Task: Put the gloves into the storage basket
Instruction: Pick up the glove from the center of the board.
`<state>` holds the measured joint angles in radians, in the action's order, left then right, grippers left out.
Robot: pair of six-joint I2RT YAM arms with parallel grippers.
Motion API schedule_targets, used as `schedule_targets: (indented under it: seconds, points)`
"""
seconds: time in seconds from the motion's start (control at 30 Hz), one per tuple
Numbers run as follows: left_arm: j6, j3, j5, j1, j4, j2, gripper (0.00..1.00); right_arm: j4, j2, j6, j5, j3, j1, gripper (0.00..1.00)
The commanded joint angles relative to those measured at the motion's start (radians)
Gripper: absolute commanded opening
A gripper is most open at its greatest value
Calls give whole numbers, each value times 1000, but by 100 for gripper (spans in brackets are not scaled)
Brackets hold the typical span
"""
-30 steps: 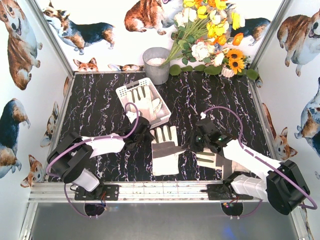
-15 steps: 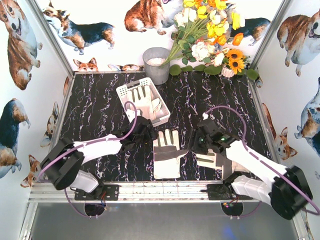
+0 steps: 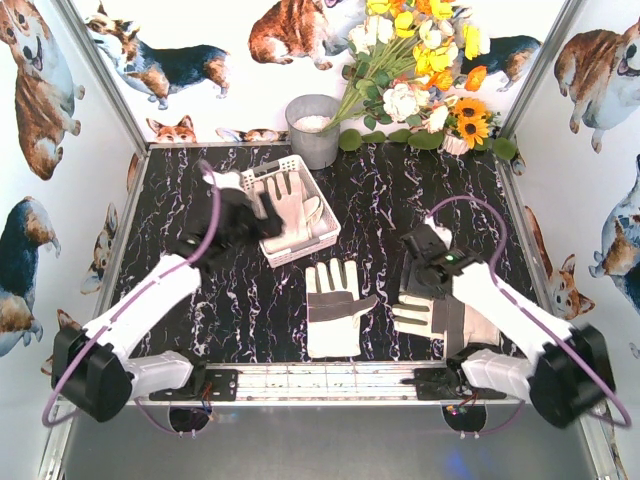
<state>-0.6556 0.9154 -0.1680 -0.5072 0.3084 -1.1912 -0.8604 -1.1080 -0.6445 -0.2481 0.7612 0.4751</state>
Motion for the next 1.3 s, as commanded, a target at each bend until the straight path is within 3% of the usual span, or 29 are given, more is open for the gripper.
schedule_targets:
  seconds: [0.0,0.2,0.67,0.8,0.87,0.97,1.1,1.27]
  points:
    - [208,68,2,163,157,26,94,-55,-117,-23,-36,64,-1,50]
    - [364,63,-120,330,161,37,95,4,-210,-51,50,72,-1,46]
    - [403,-29,-188,347,97,95,95,90,-346,-53,65,102,-3,34]
    - [407,-27,-192,347,97,93,95,112,-368,-59,85,85,-3,26]
    - [411,-30,-187,347,93,98,95,114,-365,-58,94,82,-3,12]
    - [425,-37,-132,345,77,111,94,94,-323,-56,89,98,-3,0]
    - [417,-53,-37,291,27,149,92,40,-222,-56,61,149,-4,0]
    - [323,-97,2,87,-85,175,92,17,-79,-76,13,208,-4,0]
